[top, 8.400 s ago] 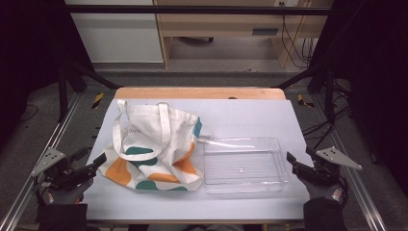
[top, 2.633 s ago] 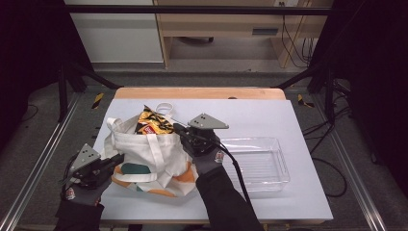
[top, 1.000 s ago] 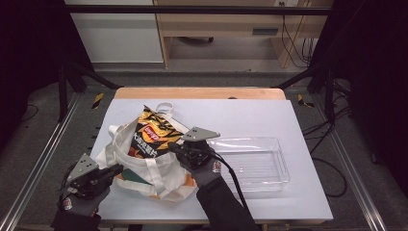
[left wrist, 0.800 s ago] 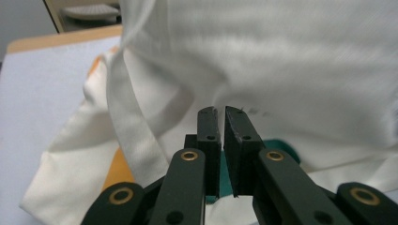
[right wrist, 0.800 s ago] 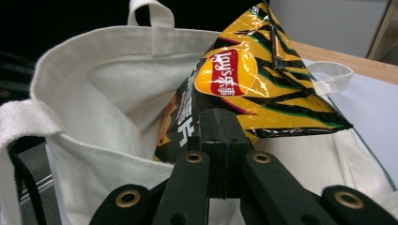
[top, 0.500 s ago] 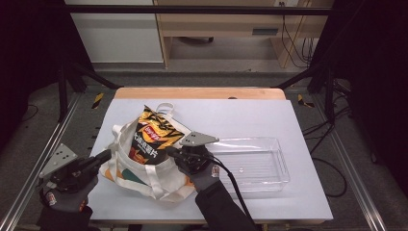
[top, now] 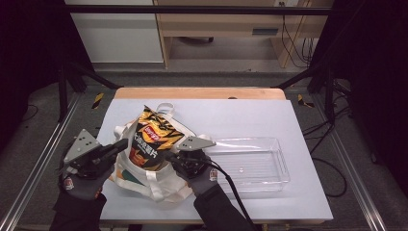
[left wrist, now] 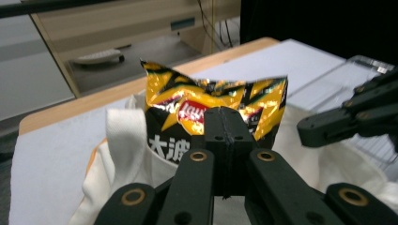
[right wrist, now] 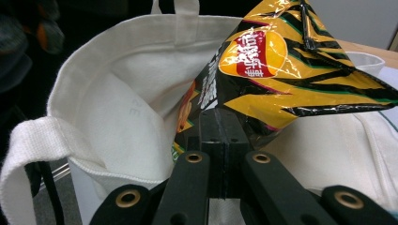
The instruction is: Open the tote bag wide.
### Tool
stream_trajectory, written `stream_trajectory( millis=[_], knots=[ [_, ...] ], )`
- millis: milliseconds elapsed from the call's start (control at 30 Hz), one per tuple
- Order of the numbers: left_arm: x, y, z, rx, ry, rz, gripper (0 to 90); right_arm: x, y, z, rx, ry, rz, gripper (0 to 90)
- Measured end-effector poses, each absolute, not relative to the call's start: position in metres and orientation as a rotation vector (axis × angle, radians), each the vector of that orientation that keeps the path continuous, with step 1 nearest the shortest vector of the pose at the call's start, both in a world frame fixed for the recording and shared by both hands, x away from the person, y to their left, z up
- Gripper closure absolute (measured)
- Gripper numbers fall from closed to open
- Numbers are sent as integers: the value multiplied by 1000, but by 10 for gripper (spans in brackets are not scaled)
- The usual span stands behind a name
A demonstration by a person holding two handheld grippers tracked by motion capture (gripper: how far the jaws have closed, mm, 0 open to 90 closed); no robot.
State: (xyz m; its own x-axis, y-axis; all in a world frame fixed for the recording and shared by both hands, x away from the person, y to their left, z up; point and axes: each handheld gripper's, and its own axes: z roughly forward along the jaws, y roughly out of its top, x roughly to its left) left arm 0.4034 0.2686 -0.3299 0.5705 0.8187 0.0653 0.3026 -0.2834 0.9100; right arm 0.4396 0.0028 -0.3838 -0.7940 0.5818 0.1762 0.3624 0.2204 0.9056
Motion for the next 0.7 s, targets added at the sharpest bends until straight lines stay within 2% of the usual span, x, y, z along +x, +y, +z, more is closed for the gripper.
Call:
stream_trajectory(
  millis=[700],
  knots=[
    [399, 298, -378, 1928, 1053, 599, 897, 424, 11, -405, 896, 2367, 1613, 900]
  ],
)
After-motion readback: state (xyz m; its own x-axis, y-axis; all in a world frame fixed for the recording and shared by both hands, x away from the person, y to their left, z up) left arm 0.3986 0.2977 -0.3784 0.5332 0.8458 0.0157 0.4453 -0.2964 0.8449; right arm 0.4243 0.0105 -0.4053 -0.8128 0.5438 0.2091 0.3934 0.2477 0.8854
